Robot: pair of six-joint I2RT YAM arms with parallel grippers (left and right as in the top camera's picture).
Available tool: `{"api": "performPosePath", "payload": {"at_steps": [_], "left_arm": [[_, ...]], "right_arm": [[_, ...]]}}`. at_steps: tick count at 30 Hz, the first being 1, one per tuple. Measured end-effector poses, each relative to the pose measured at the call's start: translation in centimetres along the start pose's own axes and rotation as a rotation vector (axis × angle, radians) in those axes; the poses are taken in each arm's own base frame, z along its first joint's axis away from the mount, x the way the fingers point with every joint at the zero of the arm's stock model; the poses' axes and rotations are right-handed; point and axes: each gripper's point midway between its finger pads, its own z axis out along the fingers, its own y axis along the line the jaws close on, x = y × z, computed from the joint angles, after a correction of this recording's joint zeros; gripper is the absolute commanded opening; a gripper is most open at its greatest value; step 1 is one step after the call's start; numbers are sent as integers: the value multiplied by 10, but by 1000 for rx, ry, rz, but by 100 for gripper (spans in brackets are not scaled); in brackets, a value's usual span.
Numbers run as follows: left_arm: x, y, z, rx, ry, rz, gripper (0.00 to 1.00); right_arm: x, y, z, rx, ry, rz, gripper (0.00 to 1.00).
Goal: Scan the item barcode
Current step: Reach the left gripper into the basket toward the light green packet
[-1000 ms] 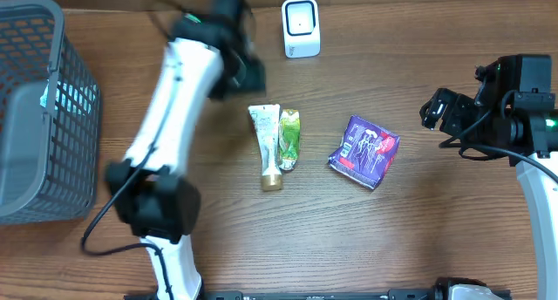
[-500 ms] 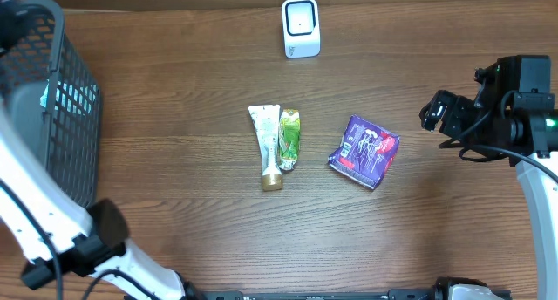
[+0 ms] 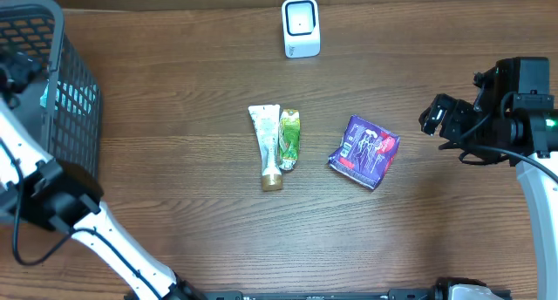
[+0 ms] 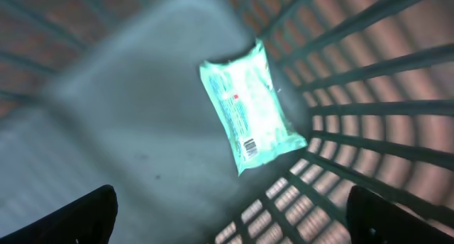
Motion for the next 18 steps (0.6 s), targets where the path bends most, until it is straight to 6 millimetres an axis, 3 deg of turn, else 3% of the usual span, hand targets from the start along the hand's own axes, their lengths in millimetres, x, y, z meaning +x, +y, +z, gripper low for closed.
{"api": "performPosePath", "payload": {"at_steps": [4,8,18], "left_arm": [[17,-10,48,-8,77,12,95],[29,-23,76,-10,115,23,96],[27,-22,86,-38,96,15,97]], "right_arm": [[2,-1,0,4,9,2,100],[3,-1,0,4,12,3,100],[3,-1,0,4,13,3,100]]}}
